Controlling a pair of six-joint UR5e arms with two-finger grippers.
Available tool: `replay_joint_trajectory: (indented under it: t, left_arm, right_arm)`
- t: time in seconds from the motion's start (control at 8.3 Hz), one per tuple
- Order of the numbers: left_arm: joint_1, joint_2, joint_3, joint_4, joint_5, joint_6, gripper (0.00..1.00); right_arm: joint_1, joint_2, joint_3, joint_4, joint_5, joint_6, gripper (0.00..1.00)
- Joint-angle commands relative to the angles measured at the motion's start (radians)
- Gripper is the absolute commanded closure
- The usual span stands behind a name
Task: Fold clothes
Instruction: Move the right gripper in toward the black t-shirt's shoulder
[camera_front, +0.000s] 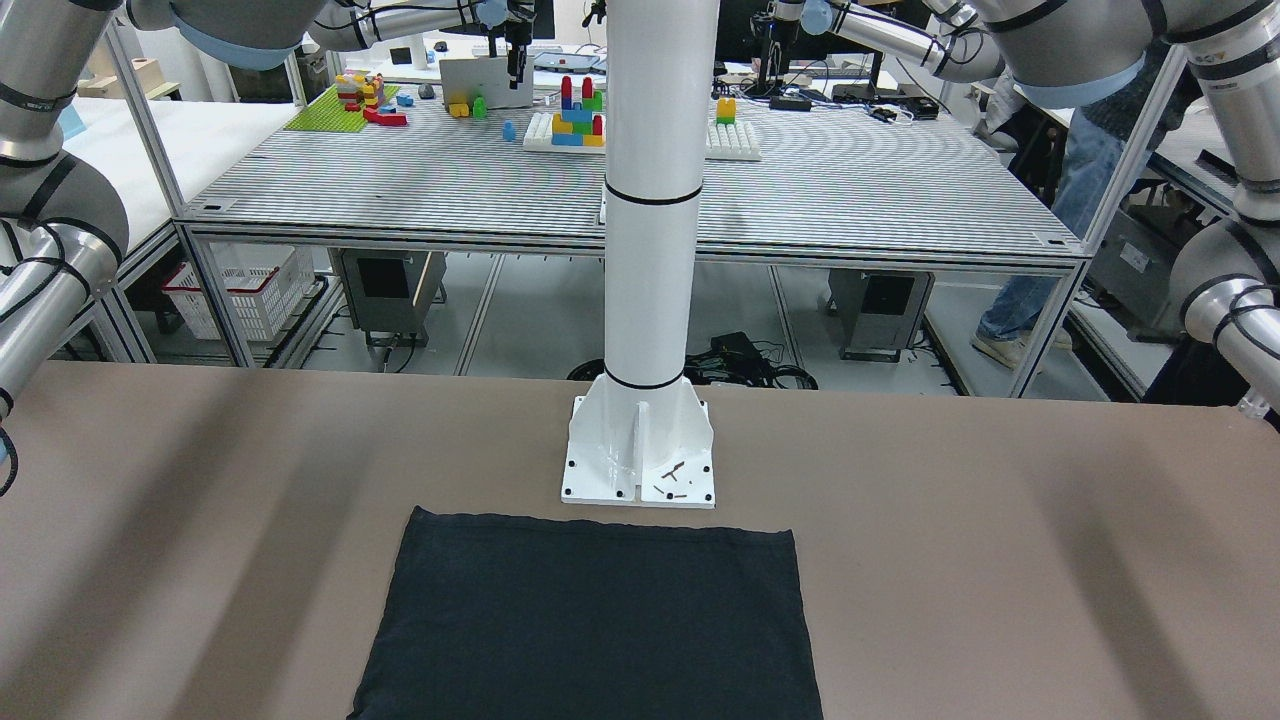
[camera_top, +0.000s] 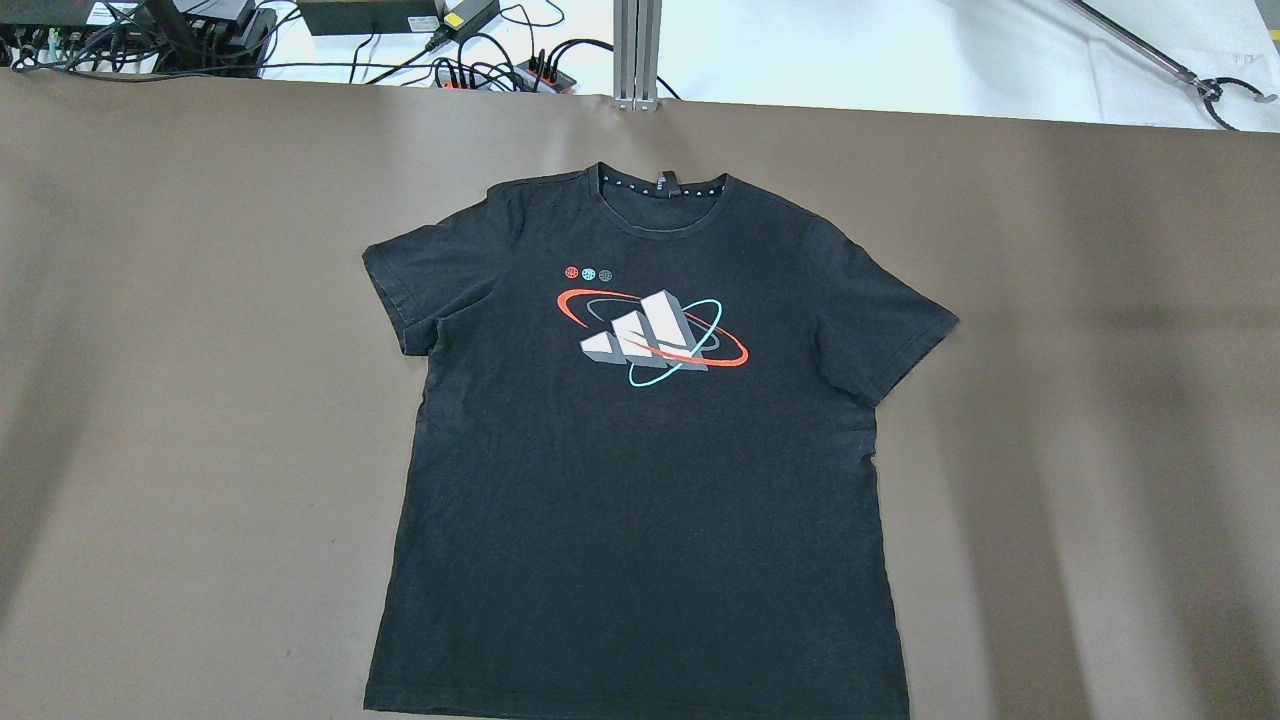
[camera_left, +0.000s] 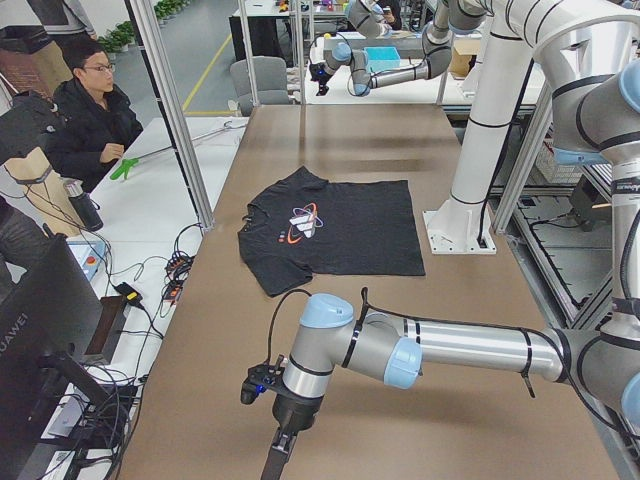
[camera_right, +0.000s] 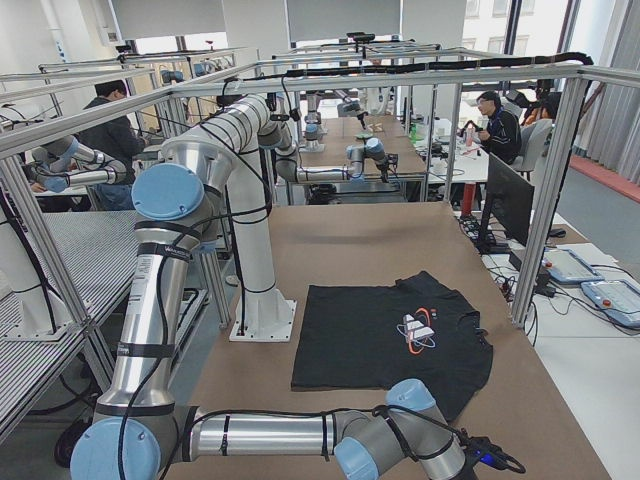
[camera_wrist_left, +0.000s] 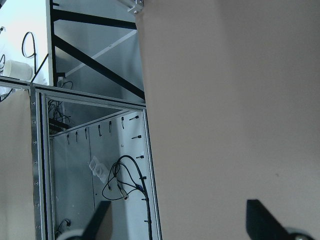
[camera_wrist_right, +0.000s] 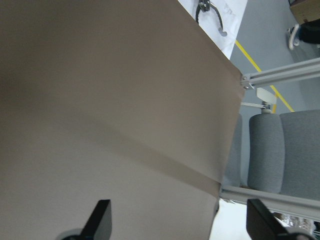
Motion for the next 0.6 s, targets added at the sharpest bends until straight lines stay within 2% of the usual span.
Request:
replay_joint_trajectory:
  t: [0.0, 0.24, 0.48]
  left_arm:
    - [0.003, 0.018, -0.001, -0.006, -0.008, 0.002, 0.06]
    - [0.006, 0.018, 0.002, -0.007, -0.008, -0.013, 0.06]
    - [0.008, 0.011, 0.015, -0.008, -0.007, -0.018, 0.06]
  right_arm:
    - [-0.095, 0.068, -0.006, -0.002, 0.154, 0.260, 0.05]
    - [-0.201, 0.153, -0.007, 0.001, 0.256, 0.574, 0.08]
    - [-0.357, 0.271, -0.021, 0.012, 0.258, 0.930, 0.11]
